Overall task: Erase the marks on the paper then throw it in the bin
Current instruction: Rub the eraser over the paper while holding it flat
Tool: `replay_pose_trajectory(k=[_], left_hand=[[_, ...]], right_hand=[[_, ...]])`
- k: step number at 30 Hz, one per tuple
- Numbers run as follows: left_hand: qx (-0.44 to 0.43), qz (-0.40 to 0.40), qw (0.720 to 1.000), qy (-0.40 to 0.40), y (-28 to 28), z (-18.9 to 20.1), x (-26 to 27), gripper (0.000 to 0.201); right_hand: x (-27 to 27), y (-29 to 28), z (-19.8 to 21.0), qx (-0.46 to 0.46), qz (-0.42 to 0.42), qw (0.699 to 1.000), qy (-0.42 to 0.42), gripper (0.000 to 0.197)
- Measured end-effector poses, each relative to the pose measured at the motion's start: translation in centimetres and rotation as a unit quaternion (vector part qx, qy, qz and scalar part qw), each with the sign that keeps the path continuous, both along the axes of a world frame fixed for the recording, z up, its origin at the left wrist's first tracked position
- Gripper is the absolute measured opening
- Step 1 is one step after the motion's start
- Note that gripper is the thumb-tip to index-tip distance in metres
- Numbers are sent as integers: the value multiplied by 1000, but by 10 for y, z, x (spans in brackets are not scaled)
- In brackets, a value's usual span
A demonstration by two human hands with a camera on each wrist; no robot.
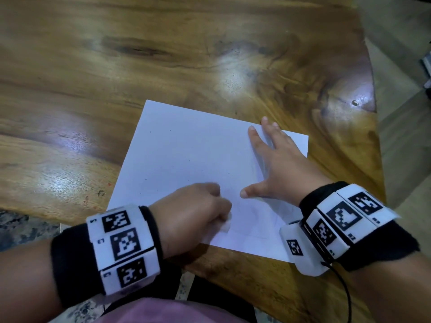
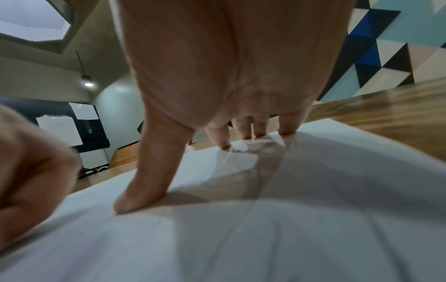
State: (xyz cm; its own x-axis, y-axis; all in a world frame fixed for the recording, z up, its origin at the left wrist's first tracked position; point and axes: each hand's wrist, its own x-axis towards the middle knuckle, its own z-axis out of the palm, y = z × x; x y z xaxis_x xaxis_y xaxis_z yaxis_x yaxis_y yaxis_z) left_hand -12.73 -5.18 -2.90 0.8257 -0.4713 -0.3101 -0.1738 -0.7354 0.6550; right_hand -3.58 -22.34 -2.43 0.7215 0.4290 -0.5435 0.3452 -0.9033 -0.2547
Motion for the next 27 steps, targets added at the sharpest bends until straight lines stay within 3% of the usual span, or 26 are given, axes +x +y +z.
replay_pose_trajectory(k=[3, 8, 10, 14, 19, 27], left_hand=[[6, 33, 998, -59, 2, -3, 11, 7], [3, -45, 999, 20, 6, -2, -16, 6], [1, -8, 1000, 19, 16, -1, -7, 4], [3, 87, 995, -56, 32, 1, 8, 15], [15, 1, 1000, -7, 28, 2, -24, 14], [29, 1, 997, 72, 31, 1, -14, 11]], right_hand=[[0, 0, 0, 1, 1, 1000, -2, 125], [0, 0, 1, 2, 1, 1000, 4, 124], [0, 0, 2, 5, 1, 1000, 5, 124], [0, 0, 3, 8, -1, 1000, 7, 123], [1, -1, 1, 17, -5, 1000, 9, 123], [4, -23, 1, 21, -21, 1000, 2, 121]])
